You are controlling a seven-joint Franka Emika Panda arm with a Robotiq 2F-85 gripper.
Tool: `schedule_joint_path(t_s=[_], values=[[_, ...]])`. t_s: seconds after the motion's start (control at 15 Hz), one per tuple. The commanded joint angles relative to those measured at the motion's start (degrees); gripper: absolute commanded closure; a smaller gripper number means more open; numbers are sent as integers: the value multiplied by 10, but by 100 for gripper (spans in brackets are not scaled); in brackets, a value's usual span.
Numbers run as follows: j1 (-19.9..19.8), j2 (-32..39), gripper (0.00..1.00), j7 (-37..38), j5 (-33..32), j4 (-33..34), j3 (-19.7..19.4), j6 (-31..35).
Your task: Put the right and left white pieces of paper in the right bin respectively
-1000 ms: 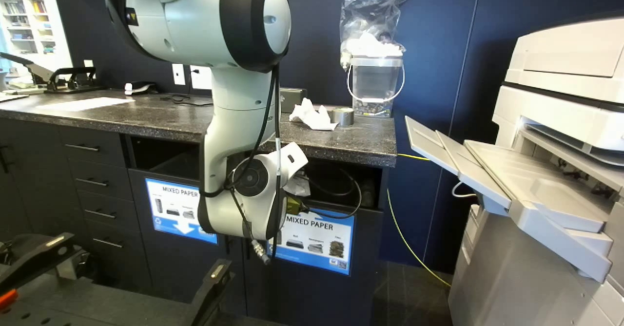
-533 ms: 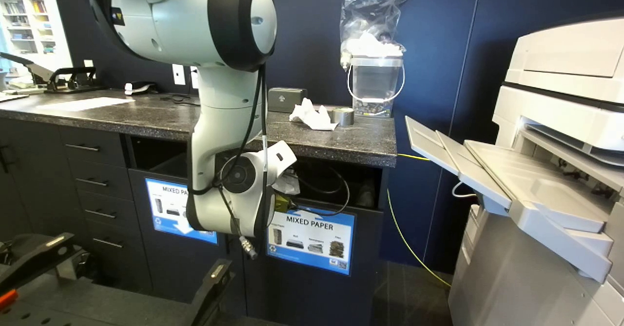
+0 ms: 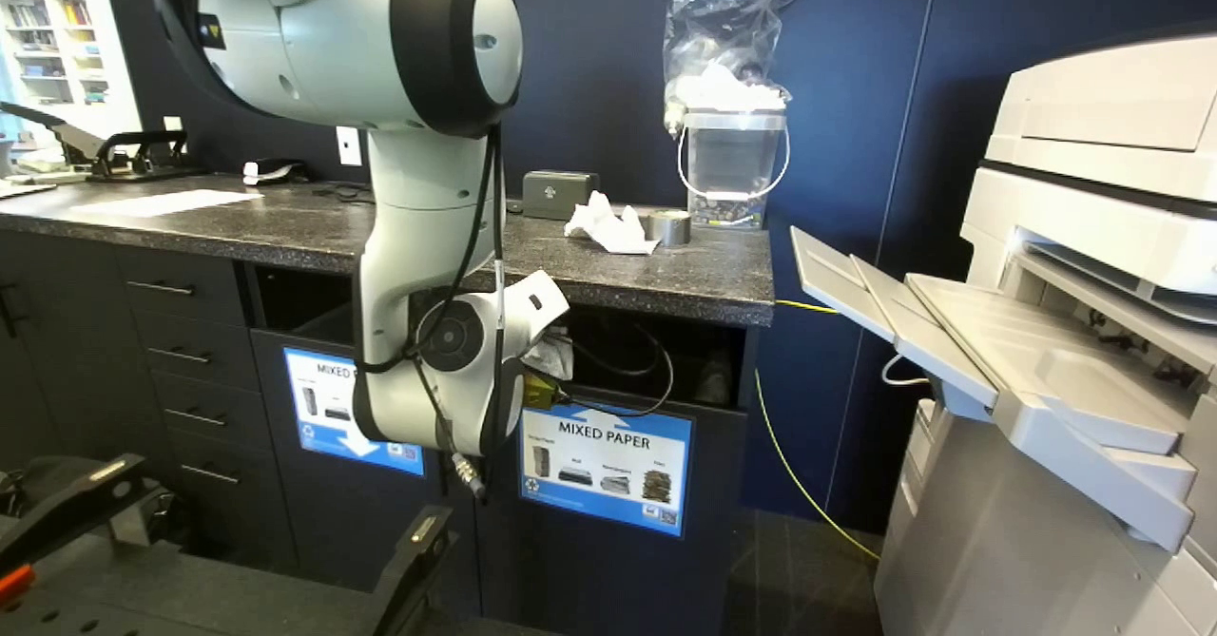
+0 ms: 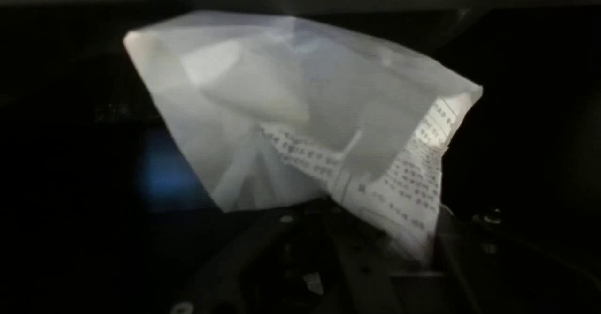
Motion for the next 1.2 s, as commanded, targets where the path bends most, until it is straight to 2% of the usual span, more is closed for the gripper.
schedule_joint_path(t_s=[0.0, 0.33, 0.87, 1.13], values=[[11, 0, 39, -17, 26, 14, -9, 1], [13, 0, 2, -33, 33, 16, -17, -11], [12, 0, 0, -62, 35, 8, -43, -54], [6, 0, 0, -64, 26, 8, -52, -51]])
